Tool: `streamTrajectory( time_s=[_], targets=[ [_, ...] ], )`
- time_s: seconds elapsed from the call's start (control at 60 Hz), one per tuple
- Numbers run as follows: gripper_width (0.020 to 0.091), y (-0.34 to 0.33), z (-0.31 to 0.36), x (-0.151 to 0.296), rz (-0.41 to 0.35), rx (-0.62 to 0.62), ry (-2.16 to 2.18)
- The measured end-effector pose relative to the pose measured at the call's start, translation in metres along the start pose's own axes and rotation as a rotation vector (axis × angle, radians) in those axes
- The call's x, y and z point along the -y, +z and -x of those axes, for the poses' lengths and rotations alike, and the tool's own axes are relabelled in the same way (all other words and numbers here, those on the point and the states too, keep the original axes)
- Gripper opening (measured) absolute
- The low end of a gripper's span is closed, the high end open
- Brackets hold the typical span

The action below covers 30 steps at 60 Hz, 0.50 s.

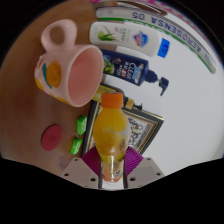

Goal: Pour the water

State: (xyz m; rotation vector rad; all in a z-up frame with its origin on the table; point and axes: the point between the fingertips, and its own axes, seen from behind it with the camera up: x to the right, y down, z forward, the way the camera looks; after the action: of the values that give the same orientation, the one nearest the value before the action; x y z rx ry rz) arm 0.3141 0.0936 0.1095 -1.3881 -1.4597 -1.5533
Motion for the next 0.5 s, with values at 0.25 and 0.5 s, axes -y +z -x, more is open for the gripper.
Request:
streamTrajectory(
  time_s=[0.25, 0.5],
  targets=[
    [0.0273, 0.004, 0.000, 0.011, -0.054, -0.009, -0.104],
    [0.0272, -0.007, -0.003, 0.016, -0.174, 0.095, 0.301]
  ],
)
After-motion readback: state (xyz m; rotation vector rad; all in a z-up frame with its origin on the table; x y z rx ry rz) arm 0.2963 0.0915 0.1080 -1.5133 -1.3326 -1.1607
